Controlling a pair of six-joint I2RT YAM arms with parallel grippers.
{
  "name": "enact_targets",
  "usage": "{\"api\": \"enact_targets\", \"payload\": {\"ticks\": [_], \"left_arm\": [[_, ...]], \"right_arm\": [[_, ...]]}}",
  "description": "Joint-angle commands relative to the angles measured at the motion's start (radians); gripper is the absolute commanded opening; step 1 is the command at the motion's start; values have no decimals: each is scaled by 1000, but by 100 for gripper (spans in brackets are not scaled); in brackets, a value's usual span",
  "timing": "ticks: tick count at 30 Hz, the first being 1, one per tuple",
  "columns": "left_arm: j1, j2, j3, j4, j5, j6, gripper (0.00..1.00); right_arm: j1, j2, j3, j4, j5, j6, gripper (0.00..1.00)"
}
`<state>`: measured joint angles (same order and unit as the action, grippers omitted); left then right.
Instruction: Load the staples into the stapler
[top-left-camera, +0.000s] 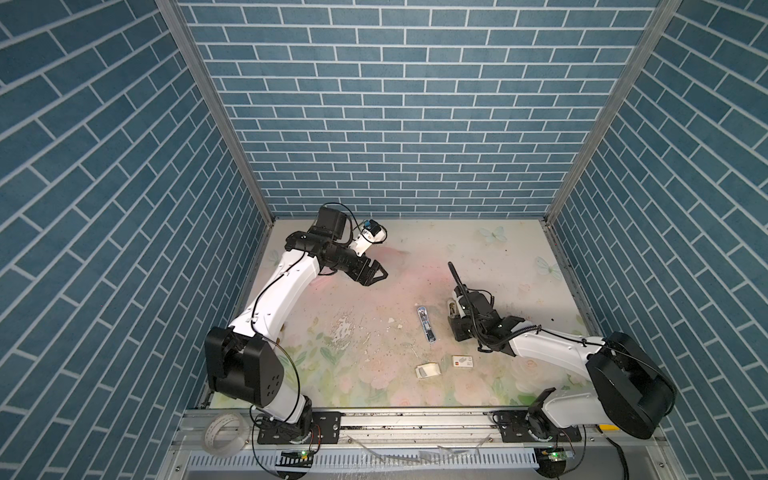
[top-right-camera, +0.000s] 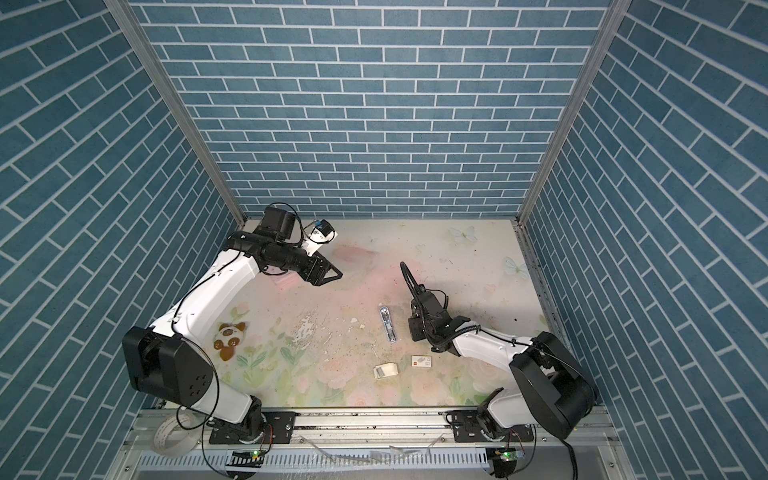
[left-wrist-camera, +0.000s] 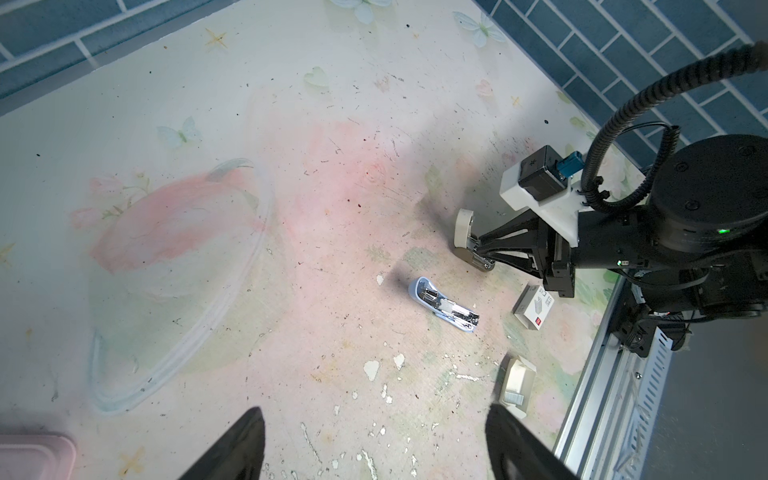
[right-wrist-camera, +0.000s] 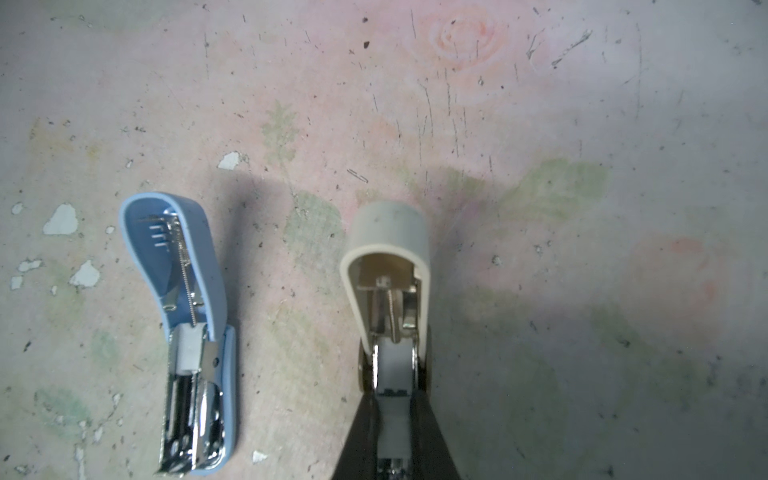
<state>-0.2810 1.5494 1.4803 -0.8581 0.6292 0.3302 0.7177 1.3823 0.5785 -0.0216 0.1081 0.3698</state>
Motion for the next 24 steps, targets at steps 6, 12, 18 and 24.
{"api": "enact_targets", "payload": {"ticks": [6,12,18,24], "left_arm": [[5,2,-4,-9,12,9,85],[5,1,-3,-12,14,11,85],[6,-1,-5,-12,14,11,85],[5,-1,-9,-11,15,11,85]], "right_arm": [[-4,-1,-15,10,13,31,11],[-4,4,-17,11,14,32,12],[-3,3,-32,17,10,43,13],[-4,3,-35,15,5,46,14]]}}
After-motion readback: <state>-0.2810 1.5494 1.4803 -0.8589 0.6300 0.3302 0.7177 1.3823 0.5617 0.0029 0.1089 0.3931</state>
